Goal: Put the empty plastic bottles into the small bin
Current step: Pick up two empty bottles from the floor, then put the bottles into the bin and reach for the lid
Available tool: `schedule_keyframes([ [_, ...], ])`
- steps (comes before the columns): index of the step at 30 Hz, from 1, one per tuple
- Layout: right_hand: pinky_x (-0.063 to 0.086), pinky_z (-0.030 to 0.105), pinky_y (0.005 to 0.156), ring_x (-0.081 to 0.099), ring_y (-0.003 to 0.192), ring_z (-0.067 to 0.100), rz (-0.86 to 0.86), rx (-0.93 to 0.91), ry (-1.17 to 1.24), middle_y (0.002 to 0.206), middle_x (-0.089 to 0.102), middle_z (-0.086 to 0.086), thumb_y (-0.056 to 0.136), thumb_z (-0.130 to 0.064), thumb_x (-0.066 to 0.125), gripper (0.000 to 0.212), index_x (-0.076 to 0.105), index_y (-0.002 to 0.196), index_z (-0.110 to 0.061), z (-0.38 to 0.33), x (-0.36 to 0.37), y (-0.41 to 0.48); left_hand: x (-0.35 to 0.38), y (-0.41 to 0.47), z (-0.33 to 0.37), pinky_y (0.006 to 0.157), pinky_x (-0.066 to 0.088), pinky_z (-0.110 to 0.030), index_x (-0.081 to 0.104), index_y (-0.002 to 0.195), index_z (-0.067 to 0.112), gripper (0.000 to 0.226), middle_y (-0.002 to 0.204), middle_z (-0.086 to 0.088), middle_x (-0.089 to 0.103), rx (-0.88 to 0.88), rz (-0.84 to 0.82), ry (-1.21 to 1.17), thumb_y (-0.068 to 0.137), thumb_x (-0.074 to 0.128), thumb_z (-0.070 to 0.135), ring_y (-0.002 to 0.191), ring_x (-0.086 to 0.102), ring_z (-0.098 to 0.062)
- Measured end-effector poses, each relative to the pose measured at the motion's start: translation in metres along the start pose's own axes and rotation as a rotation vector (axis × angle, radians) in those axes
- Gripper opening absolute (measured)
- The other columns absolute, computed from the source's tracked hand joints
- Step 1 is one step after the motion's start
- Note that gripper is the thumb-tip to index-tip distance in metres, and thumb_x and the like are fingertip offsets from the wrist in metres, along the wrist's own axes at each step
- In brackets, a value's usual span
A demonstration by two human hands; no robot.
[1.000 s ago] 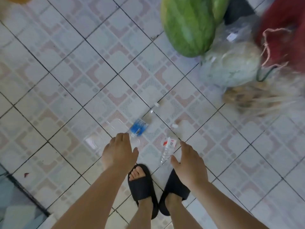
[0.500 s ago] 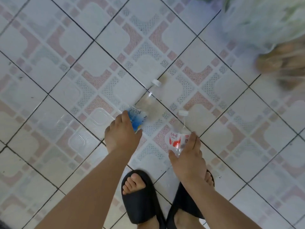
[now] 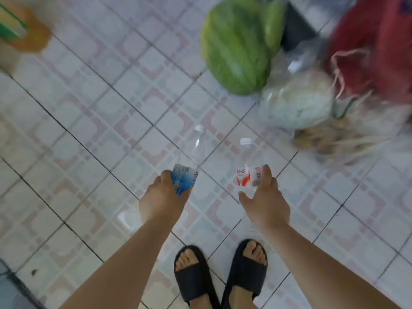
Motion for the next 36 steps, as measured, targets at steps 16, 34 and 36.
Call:
schedule_keyframes([
  [16, 0.049, 0.045, 0.078, 0.060, 0.102, 0.032, 0.400, -0.027, 0.218, 0.125, 0.055, 0.008, 0.077, -0.039, 0.068, 0.084, 0.015, 0.140, -0.022, -0.098, -0.456, -0.223, -0.414, -0.216, 0.157, 0.067, 0.048, -0.031, 0.041, 0.124, 0.027, 0.056, 0.111, 0.007, 0.058, 0.395, 0.228, -0.222, 0.079, 0.055, 0.057, 0.095, 0.058, -0.017],
  [34, 0.047, 0.041, 0.079, 0.060, 0.102, 0.029, 1.058, 0.451, 0.441, 0.130, 0.051, 0.000, 0.077, -0.046, 0.065, 0.076, 0.022, 0.137, -0.026, 0.133, -0.654, -0.571, -0.491, -0.529, 0.412, 0.072, 0.051, -0.037, 0.051, 0.110, 0.029, 0.051, 0.108, 0.005, 0.066, 1.174, 0.203, -0.435, 0.069, 0.067, 0.057, 0.093, 0.064, -0.025],
  [36, 0.047, 0.041, 0.081, 0.059, 0.104, 0.029, 1.102, 0.551, 0.457, 0.132, 0.050, -0.001, 0.077, -0.048, 0.064, 0.079, 0.020, 0.138, -0.025, 0.178, -0.647, -0.618, -0.466, -0.584, 0.435, 0.070, 0.051, -0.036, 0.052, 0.110, 0.030, 0.053, 0.105, 0.007, 0.067, 1.232, 0.138, -0.457, 0.068, 0.068, 0.058, 0.089, 0.064, -0.024],
])
Point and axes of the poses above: each hand's wrist, its own y-axis towards the middle knuckle, its own x-axis out of the palm, z = x × y, the point moved 7 cm from there along y, towards the middle knuckle
